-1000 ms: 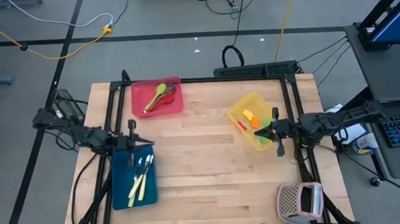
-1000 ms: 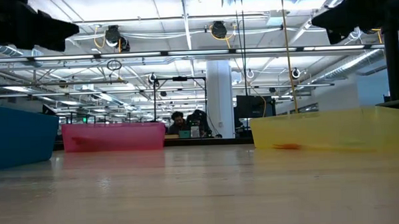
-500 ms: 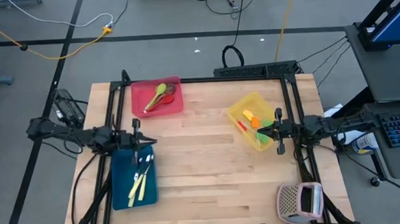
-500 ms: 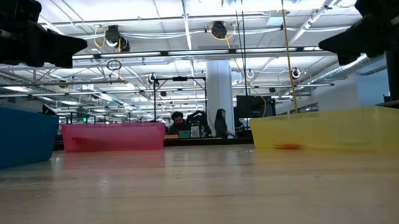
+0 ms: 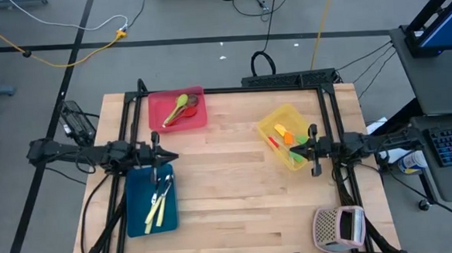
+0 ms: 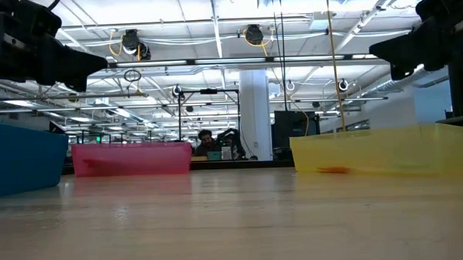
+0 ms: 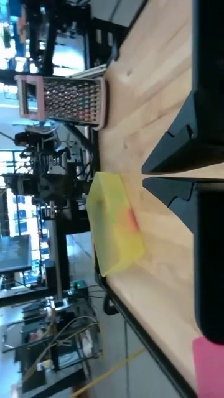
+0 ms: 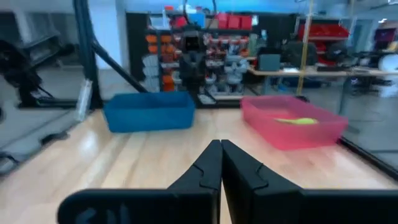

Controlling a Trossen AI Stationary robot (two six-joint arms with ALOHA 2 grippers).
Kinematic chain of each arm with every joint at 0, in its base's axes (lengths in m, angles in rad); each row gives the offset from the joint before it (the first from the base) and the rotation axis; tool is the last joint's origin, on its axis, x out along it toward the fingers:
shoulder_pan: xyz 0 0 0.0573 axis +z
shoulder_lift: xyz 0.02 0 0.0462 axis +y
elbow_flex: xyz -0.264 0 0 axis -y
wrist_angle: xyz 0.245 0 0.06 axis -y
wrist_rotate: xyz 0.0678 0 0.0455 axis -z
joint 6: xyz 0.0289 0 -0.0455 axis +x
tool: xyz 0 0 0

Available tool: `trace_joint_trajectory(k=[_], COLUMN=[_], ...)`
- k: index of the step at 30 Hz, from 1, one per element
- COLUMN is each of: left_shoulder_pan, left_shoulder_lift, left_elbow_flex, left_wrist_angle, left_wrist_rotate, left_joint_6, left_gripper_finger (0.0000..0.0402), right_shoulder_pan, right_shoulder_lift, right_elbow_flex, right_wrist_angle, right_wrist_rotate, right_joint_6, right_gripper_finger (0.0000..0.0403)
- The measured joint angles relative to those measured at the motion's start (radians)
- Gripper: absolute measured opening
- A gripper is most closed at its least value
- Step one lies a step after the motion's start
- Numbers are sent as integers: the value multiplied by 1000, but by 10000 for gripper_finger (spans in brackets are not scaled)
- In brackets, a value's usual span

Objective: Pick & Place Kitchen Items
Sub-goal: Return to Home Position

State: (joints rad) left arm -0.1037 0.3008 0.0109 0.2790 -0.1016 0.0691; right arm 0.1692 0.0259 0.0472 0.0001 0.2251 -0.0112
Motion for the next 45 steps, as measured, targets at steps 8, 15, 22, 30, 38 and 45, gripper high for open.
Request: trace_joint_trajectory(k=[8,15,22,30,38,45], left_shoulder_pan=[1,1,1,1,1,1], left_shoulder_lift=[0,0,0,0,0,0], left_elbow_flex=[0,1,1,1,1,1], left_wrist_angle=[3,9,9,9,9,10], left_wrist_rotate=[-3,-3,-3,-3,-3,-4], left_joint_6=[-23,-23,-22,-22,-22,-22], left_gripper_finger=[26,26,26,26,26,26], right_shoulder_pan=[-2,-2,-2,-2,-2,-2], right_shoulder_lift=[20,38,38,38,38,38], right_elbow_flex=[-31,-31,-32,-32,-32,-33], right_wrist_angle=[50,52,55,55,56,56], right_wrist_rotate=[6,6,6,6,6,6], right_joint_6=[-33,-28,-28,-28,-28,-28], right_gripper_finger=[1,4,6,4,3,2])
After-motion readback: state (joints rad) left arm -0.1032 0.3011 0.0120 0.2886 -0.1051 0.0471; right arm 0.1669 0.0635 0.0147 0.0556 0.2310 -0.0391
